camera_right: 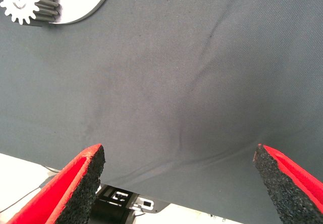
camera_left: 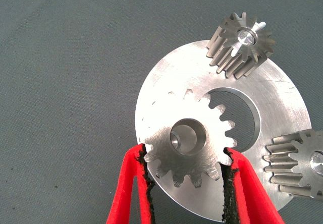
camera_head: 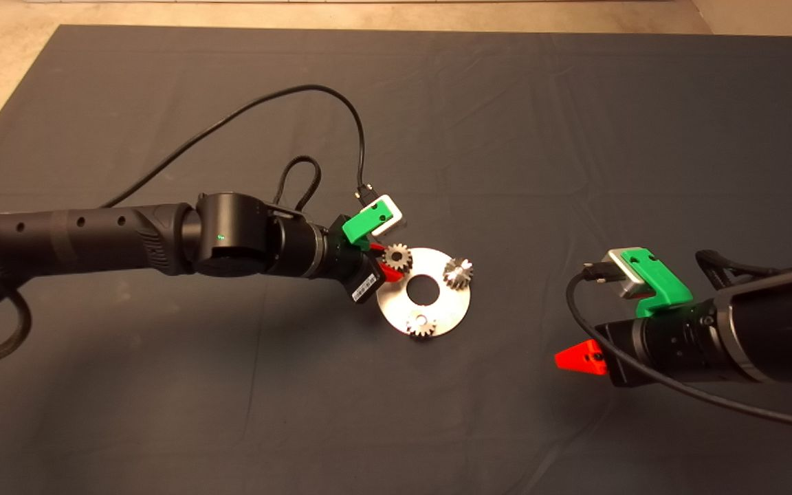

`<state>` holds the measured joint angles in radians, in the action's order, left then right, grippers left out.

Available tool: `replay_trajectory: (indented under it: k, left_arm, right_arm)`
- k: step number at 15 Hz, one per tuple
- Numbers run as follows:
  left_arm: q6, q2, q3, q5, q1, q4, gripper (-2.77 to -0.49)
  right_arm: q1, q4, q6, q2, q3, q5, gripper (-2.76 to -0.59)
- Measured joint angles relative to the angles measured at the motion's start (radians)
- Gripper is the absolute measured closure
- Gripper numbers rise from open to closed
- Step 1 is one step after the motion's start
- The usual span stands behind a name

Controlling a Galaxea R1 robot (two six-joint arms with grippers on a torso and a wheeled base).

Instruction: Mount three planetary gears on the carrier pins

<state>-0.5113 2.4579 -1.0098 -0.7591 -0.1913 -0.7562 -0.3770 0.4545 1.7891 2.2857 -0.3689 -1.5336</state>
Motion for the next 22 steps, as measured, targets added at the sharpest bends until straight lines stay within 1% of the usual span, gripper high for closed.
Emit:
replay_trajectory:
  k: [1, 2, 4, 9, 11, 13, 17, 18, 20, 22]
  left_arm:
    - [0.000, 0.001, 0.000, -0.003, 0.000, 0.000, -0.54]
    - [0.004, 0.003, 0.005, -0.014, 0.000, -0.005, -0.54]
    - [0.027, 0.005, 0.009, -0.028, 0.000, -0.011, -0.54]
    - [0.057, 0.005, 0.017, -0.050, -0.001, -0.015, -0.54]
    - [0.065, 0.005, 0.018, -0.052, -0.001, -0.015, -0.54]
    - [0.111, 0.005, 0.019, -0.054, -0.001, -0.014, -0.54]
    - [0.146, 0.006, 0.020, -0.063, -0.002, -0.010, -0.54]
    - [0.147, 0.007, 0.020, -0.068, -0.003, -0.008, -0.54]
    - [0.151, 0.008, 0.020, -0.069, -0.003, -0.006, -0.54]
    - [0.151, 0.008, 0.019, -0.070, -0.006, 0.008, -0.54]
  right_arm:
    - [0.000, 0.000, 0.000, 0.000, 0.000, 0.000, -2.20]
    - [0.000, 0.000, 0.000, 0.000, 0.000, 0.000, -2.20]
    - [0.000, -0.001, 0.000, 0.000, 0.000, 0.000, -2.20]
    - [-0.003, -0.003, 0.000, 0.000, 0.000, 0.000, -2.20]
    - [-0.005, -0.003, 0.000, 0.000, 0.000, 0.000, -2.20]
    - [-0.005, -0.003, 0.000, 0.000, 0.000, 0.000, -2.20]
    - [-0.005, -0.003, 0.000, 0.000, 0.000, 0.000, -2.20]
    - [-0.005, -0.003, 0.000, 0.000, 0.000, 0.000, -2.20]
    - [-0.005, -0.003, 0.000, 0.000, 0.000, 0.000, -2.20]
    - [-0.005, -0.003, 0.000, 0.000, 0.000, 0.000, -2.20]
